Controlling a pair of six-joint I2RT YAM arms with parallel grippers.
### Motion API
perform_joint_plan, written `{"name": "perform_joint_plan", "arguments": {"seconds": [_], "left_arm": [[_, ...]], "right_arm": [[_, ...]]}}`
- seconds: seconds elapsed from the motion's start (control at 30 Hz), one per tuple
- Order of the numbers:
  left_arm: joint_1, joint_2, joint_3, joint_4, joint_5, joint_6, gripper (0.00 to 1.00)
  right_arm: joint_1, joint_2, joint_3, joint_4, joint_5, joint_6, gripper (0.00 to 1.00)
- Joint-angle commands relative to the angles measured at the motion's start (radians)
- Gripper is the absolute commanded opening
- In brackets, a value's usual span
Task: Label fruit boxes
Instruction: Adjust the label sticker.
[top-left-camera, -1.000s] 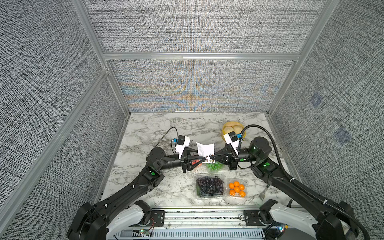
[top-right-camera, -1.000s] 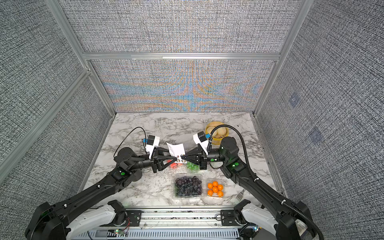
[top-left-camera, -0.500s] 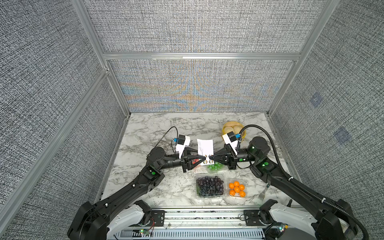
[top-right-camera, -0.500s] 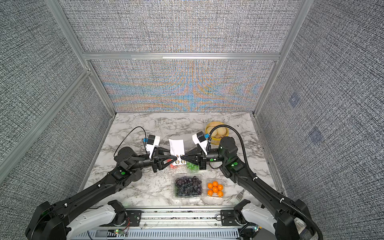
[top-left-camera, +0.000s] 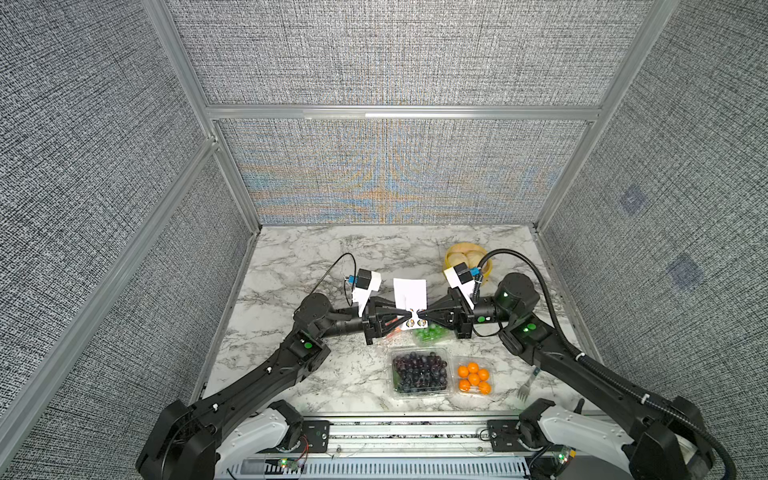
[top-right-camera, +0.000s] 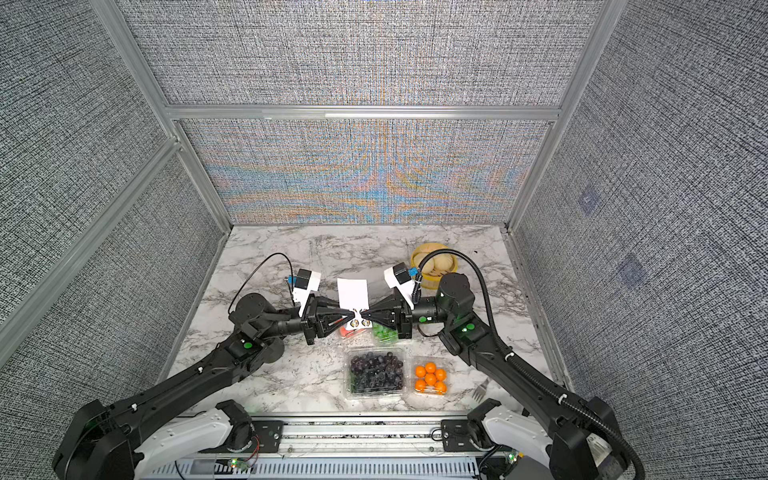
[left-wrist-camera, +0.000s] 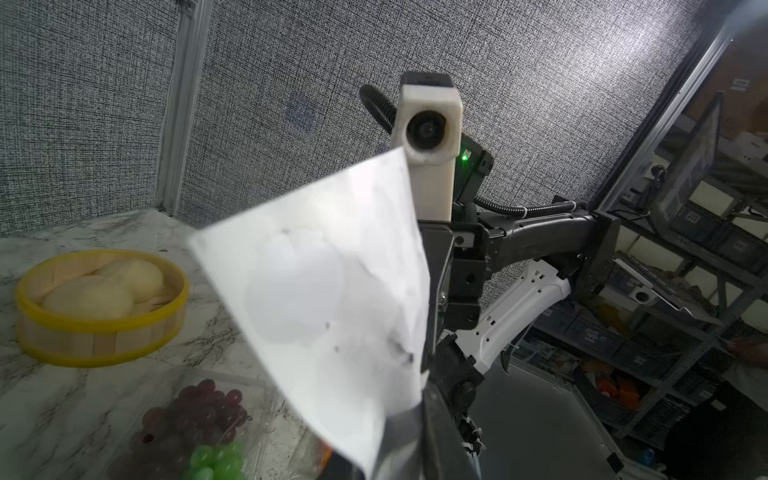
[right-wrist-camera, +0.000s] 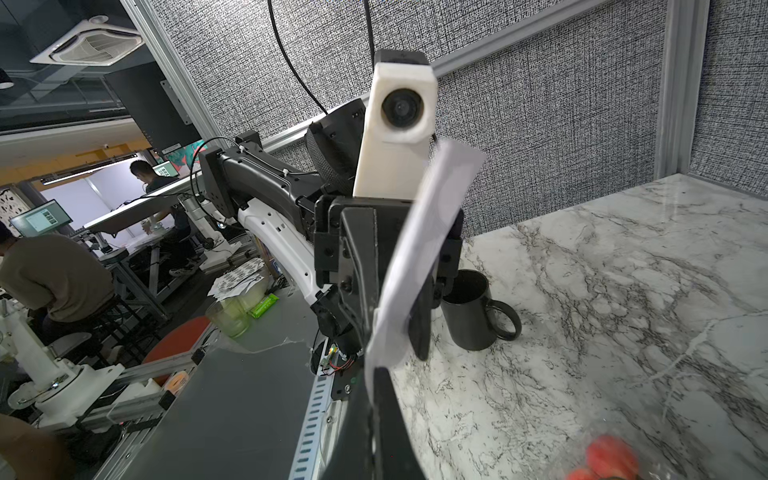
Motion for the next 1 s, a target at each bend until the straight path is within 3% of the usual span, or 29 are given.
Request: {"name": "perform_joint_plan", "arguments": {"seconds": [0.0,0.2,0.3,0.43,0.57,0.6,0.7,0.83,0.97], "left_arm": [[0.001,0.004,0.005,0.042,0.01,-0.006,0.12],[0.001,-0.004,0.004,0.036,0.007,-0.007,0.14],[0.001,-0.018,-0.001,0.029,0.006,-0.004,0.31],[0.001,-0.065,-0.014,-0.024,-0.028,0.038,0.4],[0.0,-0.091,-0.017,-0.061,-0.046,0.062,0.58],[0.001,-0.095,-0.016,-0.067,-0.048,0.064,0.59],[0.002,-0.103,-0.026,-0.066,-0.07,0.072,0.58],[0.003,-0.112,-0.042,-0.02,-0.055,0.051,0.35],[0.004,-0.123,-0.045,0.014,-0.007,0.024,0.21]], "right_arm": [[0.001,-0.004,-0.003,0.013,-0.01,-0.004,0.0],[0.002,-0.009,-0.003,0.009,-0.006,-0.007,0.0],[0.001,-0.013,-0.003,0.004,-0.006,-0.009,0.0],[0.0,-0.023,-0.006,-0.006,-0.001,-0.018,0.0],[0.0,-0.022,-0.001,-0.005,-0.008,-0.015,0.0],[0.0,-0.02,-0.003,-0.003,-0.011,-0.013,0.0],[0.0,-0.021,-0.006,0.007,-0.02,-0.009,0.0],[0.0,-0.024,-0.012,0.023,-0.035,0.001,0.0],[0.0,-0.026,-0.012,0.017,-0.033,-0.002,0.0]]}}
